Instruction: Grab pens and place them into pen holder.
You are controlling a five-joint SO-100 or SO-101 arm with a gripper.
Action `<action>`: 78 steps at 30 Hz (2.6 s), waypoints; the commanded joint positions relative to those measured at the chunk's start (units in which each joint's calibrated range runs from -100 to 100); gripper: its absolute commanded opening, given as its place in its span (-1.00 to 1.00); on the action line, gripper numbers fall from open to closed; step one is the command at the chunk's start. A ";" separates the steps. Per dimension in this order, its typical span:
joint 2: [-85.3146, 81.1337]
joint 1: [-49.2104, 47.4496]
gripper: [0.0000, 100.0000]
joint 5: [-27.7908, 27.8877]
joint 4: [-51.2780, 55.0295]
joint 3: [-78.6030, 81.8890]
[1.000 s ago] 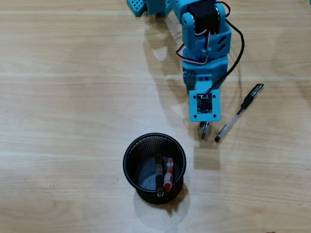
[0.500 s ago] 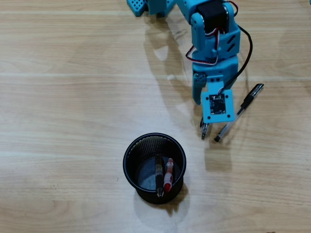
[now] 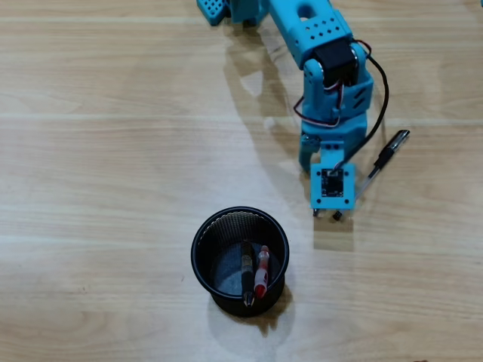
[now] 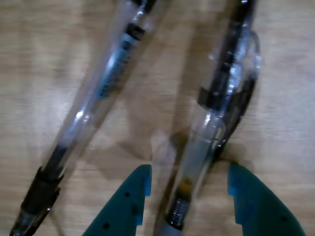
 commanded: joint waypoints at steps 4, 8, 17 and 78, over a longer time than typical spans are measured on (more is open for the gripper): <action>1.21 -0.78 -0.64 -0.49 -1.94 -0.16; 1.21 -0.05 -0.81 -0.49 -1.39 -0.07; 1.21 0.68 -0.96 -0.49 -1.21 0.02; -21.21 26.47 -0.96 13.59 -63.53 3.82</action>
